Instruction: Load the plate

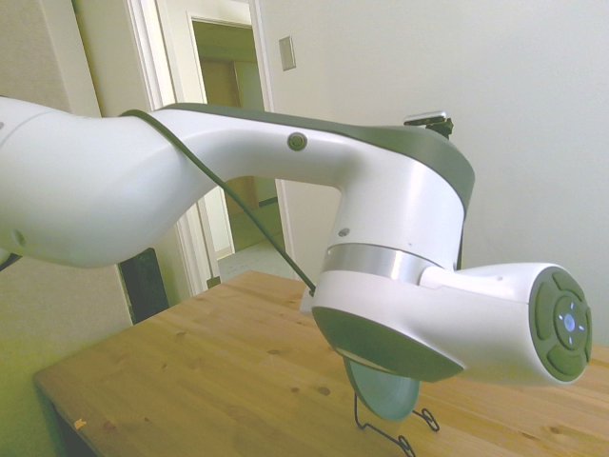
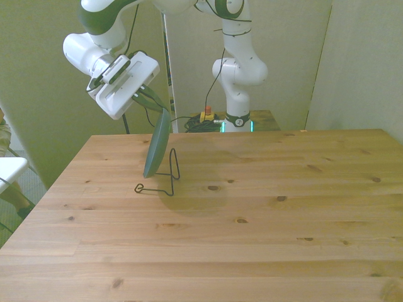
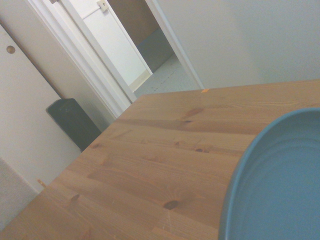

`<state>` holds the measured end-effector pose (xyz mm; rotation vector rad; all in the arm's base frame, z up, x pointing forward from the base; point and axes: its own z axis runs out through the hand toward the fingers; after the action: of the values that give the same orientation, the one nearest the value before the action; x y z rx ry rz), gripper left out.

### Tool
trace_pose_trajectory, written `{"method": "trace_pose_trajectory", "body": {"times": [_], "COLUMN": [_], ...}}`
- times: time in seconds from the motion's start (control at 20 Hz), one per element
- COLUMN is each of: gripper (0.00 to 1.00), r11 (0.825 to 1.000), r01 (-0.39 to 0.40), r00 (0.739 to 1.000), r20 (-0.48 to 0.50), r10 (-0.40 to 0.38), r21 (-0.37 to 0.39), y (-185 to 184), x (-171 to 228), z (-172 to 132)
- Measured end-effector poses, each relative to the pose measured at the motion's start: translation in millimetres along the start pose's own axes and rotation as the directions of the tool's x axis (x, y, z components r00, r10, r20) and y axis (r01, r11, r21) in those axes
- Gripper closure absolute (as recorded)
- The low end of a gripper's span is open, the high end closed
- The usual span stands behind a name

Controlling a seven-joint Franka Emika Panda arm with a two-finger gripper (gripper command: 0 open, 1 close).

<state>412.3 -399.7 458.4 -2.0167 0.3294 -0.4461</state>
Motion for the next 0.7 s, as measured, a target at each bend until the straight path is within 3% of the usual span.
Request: {"method": "trace_pose_trajectory", "body": {"times": [0.3, 0.7], "gripper": [1.00, 1.00], "r11": [0.999, 0.994], "r01": [0.019, 0.037], "r00": [1.000, 0.999], "r20": [-0.009, -0.030], "r10": [-0.019, -0.034], "r21": [0.037, 0.101], "y": [8, 18], "x": [-8, -8], "z": [-6, 18]}}
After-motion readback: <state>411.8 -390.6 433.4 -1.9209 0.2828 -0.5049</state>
